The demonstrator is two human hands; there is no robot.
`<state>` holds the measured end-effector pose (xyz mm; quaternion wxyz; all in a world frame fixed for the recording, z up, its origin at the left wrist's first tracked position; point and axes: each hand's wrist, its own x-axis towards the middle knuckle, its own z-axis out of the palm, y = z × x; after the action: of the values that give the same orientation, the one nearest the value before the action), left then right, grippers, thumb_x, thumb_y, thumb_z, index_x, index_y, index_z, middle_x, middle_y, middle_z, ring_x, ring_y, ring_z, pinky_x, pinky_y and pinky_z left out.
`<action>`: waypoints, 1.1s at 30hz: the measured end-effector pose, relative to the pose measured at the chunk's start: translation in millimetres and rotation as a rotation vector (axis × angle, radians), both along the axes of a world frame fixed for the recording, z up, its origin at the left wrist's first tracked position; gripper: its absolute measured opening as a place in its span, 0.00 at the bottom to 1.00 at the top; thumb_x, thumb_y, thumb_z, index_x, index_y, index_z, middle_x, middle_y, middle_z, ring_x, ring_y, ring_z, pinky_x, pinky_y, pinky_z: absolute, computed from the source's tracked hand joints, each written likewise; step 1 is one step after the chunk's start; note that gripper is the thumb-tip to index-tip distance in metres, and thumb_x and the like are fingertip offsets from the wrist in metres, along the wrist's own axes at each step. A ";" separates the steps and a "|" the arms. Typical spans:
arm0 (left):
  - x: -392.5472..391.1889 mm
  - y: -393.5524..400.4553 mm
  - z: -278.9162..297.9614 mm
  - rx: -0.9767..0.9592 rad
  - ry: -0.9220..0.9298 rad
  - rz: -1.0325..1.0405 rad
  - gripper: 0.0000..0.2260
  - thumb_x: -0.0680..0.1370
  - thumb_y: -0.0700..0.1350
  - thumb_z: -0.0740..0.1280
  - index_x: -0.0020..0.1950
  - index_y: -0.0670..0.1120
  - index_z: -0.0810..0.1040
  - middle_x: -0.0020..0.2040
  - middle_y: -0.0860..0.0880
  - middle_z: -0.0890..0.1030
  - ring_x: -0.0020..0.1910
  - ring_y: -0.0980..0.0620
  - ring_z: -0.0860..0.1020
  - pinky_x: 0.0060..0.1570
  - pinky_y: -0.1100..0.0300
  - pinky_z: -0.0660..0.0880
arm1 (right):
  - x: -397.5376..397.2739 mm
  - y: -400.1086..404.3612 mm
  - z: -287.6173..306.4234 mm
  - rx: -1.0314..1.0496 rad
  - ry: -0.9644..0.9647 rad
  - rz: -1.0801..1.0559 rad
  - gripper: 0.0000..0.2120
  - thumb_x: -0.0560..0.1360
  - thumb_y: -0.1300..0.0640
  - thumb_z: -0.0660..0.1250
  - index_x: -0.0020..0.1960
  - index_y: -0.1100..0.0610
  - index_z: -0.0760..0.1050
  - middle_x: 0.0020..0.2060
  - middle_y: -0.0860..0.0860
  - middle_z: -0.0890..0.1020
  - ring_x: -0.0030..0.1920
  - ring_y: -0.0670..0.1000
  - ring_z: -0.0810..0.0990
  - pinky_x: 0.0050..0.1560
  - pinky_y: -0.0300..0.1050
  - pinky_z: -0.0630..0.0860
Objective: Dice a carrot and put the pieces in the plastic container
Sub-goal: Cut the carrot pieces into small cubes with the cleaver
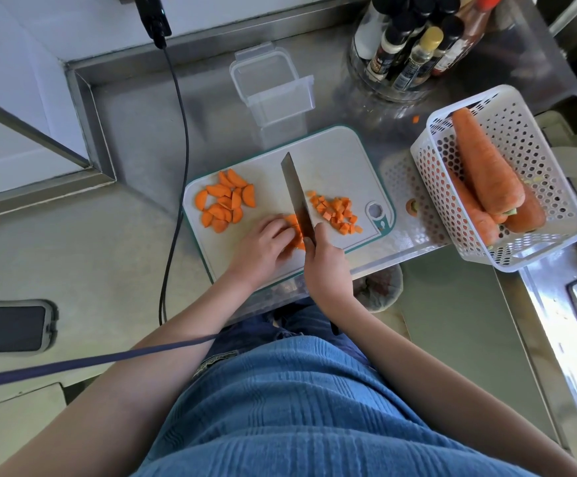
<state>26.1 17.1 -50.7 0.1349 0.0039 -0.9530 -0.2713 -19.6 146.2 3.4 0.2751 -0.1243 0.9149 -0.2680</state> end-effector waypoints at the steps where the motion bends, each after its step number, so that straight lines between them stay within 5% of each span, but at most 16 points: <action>1: 0.1 0.7 0.9 0.005 -0.002 0.003 0.10 0.65 0.35 0.74 0.45 0.38 0.80 0.47 0.42 0.80 0.54 0.46 0.70 0.47 0.52 0.77 | 0.7 -0.4 -0.7 0.007 -0.003 0.001 0.07 0.83 0.52 0.50 0.49 0.54 0.58 0.36 0.57 0.77 0.36 0.60 0.75 0.31 0.49 0.70; 6: -0.4 2.6 1.2 0.051 -0.022 0.024 0.10 0.65 0.32 0.75 0.44 0.37 0.80 0.46 0.42 0.80 0.54 0.47 0.70 0.42 0.53 0.78 | 2.1 -1.9 -6.3 0.069 0.019 0.032 0.06 0.83 0.54 0.50 0.49 0.54 0.57 0.35 0.56 0.76 0.34 0.59 0.75 0.27 0.46 0.64; 11: -0.7 3.2 -1.6 0.106 -0.030 0.035 0.09 0.65 0.31 0.75 0.42 0.36 0.79 0.44 0.41 0.79 0.52 0.47 0.71 0.40 0.52 0.78 | 0.3 -8.6 -10.2 0.153 -0.005 0.055 0.05 0.81 0.62 0.51 0.50 0.54 0.57 0.37 0.58 0.77 0.35 0.60 0.77 0.31 0.52 0.74; 14: -0.1 2.3 -7.1 0.113 -0.041 0.047 0.09 0.65 0.32 0.75 0.41 0.36 0.78 0.44 0.42 0.79 0.52 0.47 0.71 0.40 0.52 0.79 | -2.5 -13.0 -9.4 0.184 -0.014 0.078 0.08 0.79 0.66 0.51 0.49 0.53 0.56 0.37 0.57 0.76 0.35 0.59 0.76 0.31 0.51 0.73; 21: -1.8 2.6 -8.7 0.098 -0.058 0.063 0.08 0.67 0.36 0.75 0.42 0.37 0.79 0.45 0.44 0.80 0.53 0.47 0.75 0.42 0.51 0.79 | -11.7 -2.2 -11.2 0.152 0.008 0.051 0.04 0.81 0.62 0.51 0.50 0.53 0.59 0.36 0.57 0.78 0.36 0.60 0.77 0.33 0.52 0.75; 25: 0.7 3.5 -4.8 0.111 -0.099 0.091 0.11 0.65 0.38 0.77 0.44 0.38 0.80 0.46 0.44 0.82 0.53 0.45 0.79 0.46 0.53 0.79 | -15.8 10.5 -5.7 0.045 -0.010 -0.045 0.06 0.82 0.55 0.52 0.57 0.56 0.64 0.33 0.54 0.76 0.33 0.58 0.74 0.29 0.47 0.67; 33: -0.1 1.7 -0.8 0.140 -0.120 0.134 0.11 0.68 0.40 0.75 0.46 0.38 0.79 0.48 0.43 0.82 0.53 0.45 0.79 0.46 0.55 0.78 | -4.5 -4.8 3.9 -0.079 -0.013 -0.027 0.09 0.82 0.52 0.53 0.47 0.57 0.63 0.29 0.53 0.73 0.28 0.55 0.69 0.28 0.45 0.65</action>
<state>26.1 18.8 -51.5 0.0948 0.0934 -0.9357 -0.3267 -24.1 141.4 7.3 0.2722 -0.1212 0.9034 -0.3083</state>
